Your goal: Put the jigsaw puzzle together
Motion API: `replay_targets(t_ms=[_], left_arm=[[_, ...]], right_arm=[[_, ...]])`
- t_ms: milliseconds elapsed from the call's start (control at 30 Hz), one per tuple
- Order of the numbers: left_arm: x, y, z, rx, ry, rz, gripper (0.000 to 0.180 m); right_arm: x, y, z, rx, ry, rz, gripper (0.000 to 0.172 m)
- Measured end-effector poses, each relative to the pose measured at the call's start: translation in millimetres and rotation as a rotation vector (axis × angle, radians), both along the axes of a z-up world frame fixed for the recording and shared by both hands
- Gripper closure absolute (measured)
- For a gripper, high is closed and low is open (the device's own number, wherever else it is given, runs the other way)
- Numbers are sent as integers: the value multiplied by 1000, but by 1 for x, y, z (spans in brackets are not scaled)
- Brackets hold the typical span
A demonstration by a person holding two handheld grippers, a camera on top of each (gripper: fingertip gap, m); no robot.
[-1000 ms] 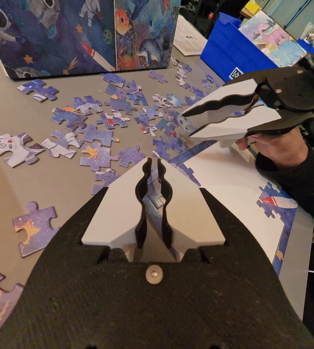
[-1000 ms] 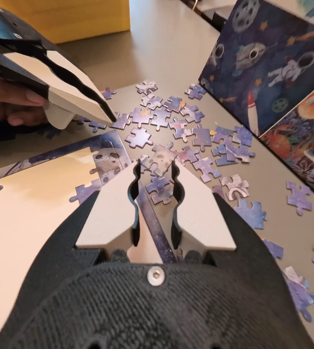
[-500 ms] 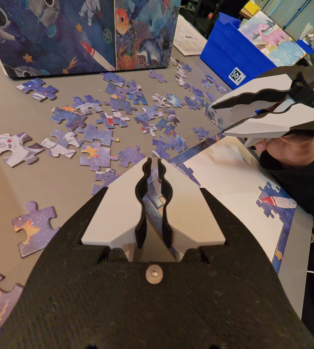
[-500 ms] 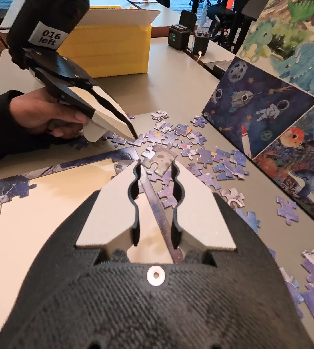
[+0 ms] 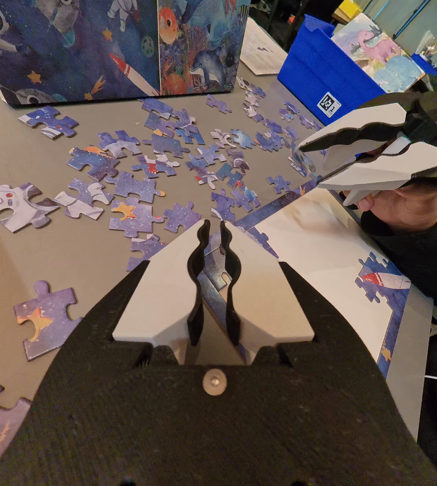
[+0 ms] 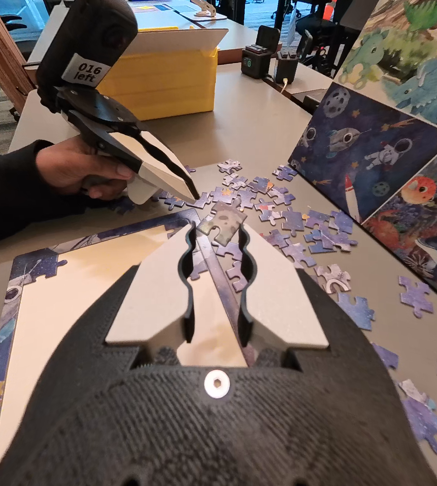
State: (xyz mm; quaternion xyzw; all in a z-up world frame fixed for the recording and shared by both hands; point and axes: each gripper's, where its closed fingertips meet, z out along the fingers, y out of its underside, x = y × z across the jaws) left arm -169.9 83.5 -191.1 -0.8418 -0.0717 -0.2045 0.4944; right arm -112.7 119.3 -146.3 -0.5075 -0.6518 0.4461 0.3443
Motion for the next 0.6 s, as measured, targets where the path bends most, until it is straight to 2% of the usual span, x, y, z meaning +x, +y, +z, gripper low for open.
replay_targets(t_ms=[400, 600], left_arm=[[0, 0, 1, 3, -3, 0, 174], [12, 1, 13, 86, 54, -61, 173]], right_arm=[[0, 0, -4, 33, -13, -2, 141], [0, -12, -14, 79, -48, 60, 141]])
